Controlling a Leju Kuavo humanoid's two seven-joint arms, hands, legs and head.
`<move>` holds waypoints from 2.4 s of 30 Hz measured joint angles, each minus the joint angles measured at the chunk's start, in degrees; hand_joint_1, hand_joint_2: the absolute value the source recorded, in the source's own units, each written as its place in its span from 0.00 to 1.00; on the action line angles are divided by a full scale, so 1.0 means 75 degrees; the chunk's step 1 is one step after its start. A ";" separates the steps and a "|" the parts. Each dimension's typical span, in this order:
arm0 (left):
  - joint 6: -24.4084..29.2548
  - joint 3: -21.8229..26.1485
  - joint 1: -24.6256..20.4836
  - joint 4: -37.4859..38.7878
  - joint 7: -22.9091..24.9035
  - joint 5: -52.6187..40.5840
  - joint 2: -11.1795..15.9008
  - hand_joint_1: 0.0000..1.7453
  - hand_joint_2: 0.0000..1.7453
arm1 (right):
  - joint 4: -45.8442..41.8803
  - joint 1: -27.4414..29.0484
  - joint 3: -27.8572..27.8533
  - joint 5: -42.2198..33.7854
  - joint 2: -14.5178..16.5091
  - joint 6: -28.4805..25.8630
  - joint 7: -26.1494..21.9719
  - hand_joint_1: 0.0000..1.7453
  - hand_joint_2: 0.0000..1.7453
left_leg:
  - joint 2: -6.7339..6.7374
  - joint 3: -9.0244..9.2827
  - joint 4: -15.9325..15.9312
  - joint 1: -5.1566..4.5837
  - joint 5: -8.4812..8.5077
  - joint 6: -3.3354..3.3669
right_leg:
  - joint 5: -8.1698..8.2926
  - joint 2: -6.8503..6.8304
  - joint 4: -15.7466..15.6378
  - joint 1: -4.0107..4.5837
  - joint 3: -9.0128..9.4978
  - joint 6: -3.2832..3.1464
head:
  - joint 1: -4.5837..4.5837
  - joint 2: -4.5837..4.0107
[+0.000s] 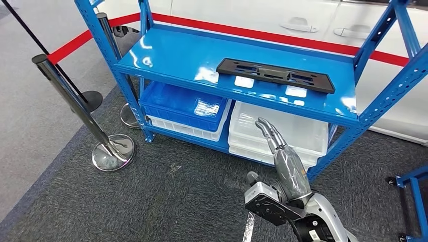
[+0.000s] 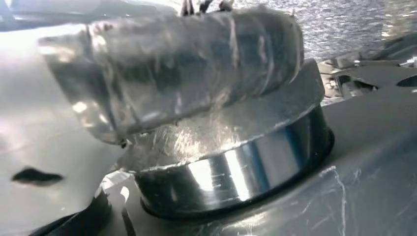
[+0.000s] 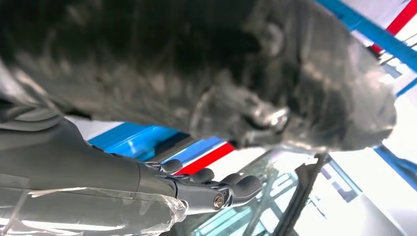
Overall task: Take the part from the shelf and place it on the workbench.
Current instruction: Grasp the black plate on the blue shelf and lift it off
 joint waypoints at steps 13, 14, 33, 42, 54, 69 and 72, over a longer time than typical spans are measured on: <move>0.0001 -0.0007 0.0049 -0.0003 0.0007 0.0015 -0.0012 0.00 0.00 | 0.0073 0.0063 -0.0157 -0.0002 -0.0052 0.0006 -0.0052 0.00 0.00 | 0.0697 0.0595 -0.0340 0.0040 -0.0416 0.0200 | 0.0152 -0.0505 0.0828 -0.0007 -0.0750 0.0262 | 0.0042 0.0000; 0.0001 -0.0007 0.0050 -0.0002 0.0006 0.0015 -0.0012 0.00 0.00 | 0.0075 0.0063 -0.0166 0.0000 -0.0052 0.0006 -0.0058 0.00 0.00 | 0.0726 0.0619 -0.0307 0.0021 -0.0485 0.0154 | 0.0297 -0.0561 0.0393 0.0013 -0.0536 0.0230 | 0.0038 0.0000; -0.0059 -0.0143 -0.0001 -0.0002 -0.0021 0.0001 0.0007 0.00 0.00 | 0.0254 0.0079 -0.0157 0.0279 -0.0049 0.0334 0.0100 0.00 1.00 | 0.0403 0.0102 -0.0140 -0.0019 -0.0205 0.0068 | -0.0292 -0.0227 -0.0101 -0.0006 0.0363 0.0175 | -0.0009 0.0000; -0.0090 -0.0182 0.0005 -0.0004 0.0000 -0.0018 0.0003 0.00 0.00 | 0.0432 -0.0018 -0.0075 0.1377 0.0051 0.0332 0.0495 0.00 1.00 | 0.0353 0.0820 -0.0317 -0.0033 -0.0612 0.0311 | -0.0462 -0.0361 0.1780 0.0026 -0.1262 0.0229 | 0.0069 0.0000; -0.0095 -0.0310 -0.0051 -0.0001 0.0026 -0.0032 -0.0004 0.00 0.00 | 0.0741 -0.0136 0.0038 0.2728 0.0241 0.0385 0.0883 0.00 1.00 | 0.0371 0.0175 0.1469 -0.0045 -0.1557 -0.0100 | 0.0321 -0.0370 -0.0103 0.0088 -0.0296 -0.0210 | 0.0004 0.0000; -0.0093 -0.0403 -0.0062 -0.0001 0.0009 0.0036 0.0005 0.00 0.00 | 0.1442 -0.0179 0.0101 0.2928 0.0417 0.0465 0.1134 0.00 1.00 | 0.0349 0.0421 -0.0095 0.0032 -0.0480 0.0241 | -0.0857 -0.0362 0.1664 0.0008 -0.0602 0.0262 | 0.0110 0.0001; -0.0092 -0.0404 -0.0037 -0.0001 0.0009 0.0042 0.0005 0.00 0.00 | 0.1580 -0.0157 0.0101 0.2863 0.0426 0.0461 0.1130 0.00 1.00 | 0.0335 0.0654 -0.0095 -0.0011 -0.0687 0.0254 | -0.0679 -0.0365 0.1970 0.0039 -0.1169 0.0192 | 0.0129 0.0000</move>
